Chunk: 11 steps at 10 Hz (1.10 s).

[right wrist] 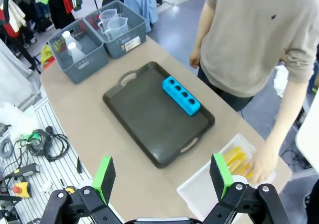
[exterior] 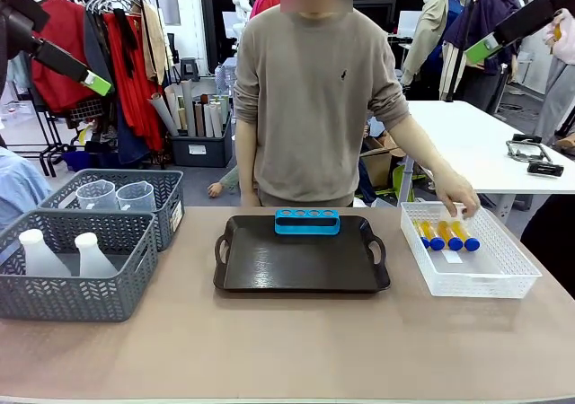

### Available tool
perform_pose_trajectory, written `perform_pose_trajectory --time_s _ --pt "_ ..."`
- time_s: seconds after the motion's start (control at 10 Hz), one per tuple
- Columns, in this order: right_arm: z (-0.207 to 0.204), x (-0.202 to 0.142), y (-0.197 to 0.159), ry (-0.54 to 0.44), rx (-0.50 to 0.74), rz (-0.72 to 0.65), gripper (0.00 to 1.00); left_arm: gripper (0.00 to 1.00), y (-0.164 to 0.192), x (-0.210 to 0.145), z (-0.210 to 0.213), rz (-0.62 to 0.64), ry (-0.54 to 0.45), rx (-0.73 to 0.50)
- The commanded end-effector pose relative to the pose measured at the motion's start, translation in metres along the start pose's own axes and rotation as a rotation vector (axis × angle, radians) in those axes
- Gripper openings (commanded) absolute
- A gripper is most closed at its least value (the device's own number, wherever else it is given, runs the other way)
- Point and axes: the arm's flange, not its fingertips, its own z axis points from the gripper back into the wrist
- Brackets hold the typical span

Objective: Prepare the laboratory tools.
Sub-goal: Pick up one Large Measuring Cup and place it on the Handle tray.

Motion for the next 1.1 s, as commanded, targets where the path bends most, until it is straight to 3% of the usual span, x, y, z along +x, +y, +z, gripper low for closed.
perform_pose_trajectory --time_s 0.0,0.5,0.6,1.0 --pt "0.000 0.000 0.001 0.005 0.002 0.003 1.00 1.00 0.001 0.000 0.000 0.001 -0.010 -0.010" --pt "0.000 0.000 0.001 0.005 0.002 0.003 1.00 1.00 0.000 0.000 0.000 -0.001 0.001 0.001" --pt "0.000 0.000 0.001 0.005 0.002 0.003 1.00 1.00 0.007 0.006 0.004 0.007 0.099 0.028" --pt "0.000 0.000 0.001 0.005 0.002 0.003 1.00 1.00 0.052 0.006 -0.003 0.133 0.243 0.093"
